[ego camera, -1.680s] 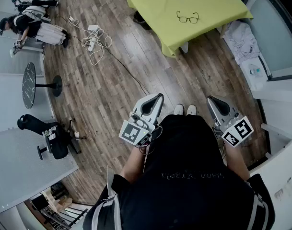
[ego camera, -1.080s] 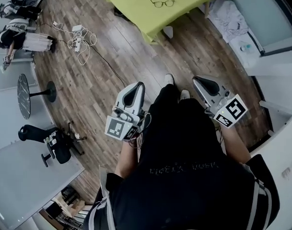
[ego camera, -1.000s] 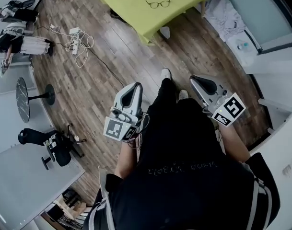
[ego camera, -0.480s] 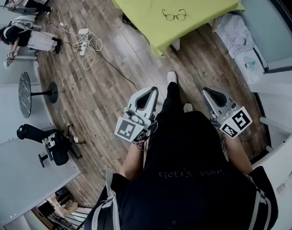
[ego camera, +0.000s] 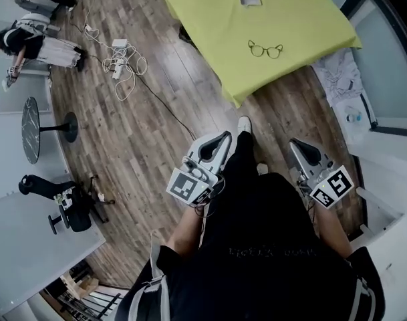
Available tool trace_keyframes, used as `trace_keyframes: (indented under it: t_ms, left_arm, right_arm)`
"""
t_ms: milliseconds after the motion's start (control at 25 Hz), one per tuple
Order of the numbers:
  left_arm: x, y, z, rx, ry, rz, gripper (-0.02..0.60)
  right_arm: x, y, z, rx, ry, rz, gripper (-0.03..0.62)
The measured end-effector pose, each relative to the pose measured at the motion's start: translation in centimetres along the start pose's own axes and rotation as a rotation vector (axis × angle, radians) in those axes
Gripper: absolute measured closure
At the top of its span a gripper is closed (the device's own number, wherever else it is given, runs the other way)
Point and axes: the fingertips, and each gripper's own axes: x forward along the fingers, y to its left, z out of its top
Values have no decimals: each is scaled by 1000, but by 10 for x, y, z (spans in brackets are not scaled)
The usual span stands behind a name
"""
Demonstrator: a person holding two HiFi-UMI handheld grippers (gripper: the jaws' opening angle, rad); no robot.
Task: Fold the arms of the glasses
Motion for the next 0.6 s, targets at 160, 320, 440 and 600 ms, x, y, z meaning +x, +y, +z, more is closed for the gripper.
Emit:
trace_keyframes:
  t_ms: [160, 320, 440, 600]
  left_arm:
    - [25, 39, 5, -17, 4, -10, 563]
    - [45, 77, 17, -26, 4, -37, 562]
    - [59, 103, 23, -35, -2, -45, 563]
    - [82, 131, 24, -32, 9, -71, 563]
  right_arm:
    - [39, -27, 17, 13, 22, 3, 562]
    - [75, -50, 37, 50, 19, -29, 562]
    - [96, -63, 46, 58, 29, -50, 562]
    - [113, -83, 52, 71, 41, -98, 562]
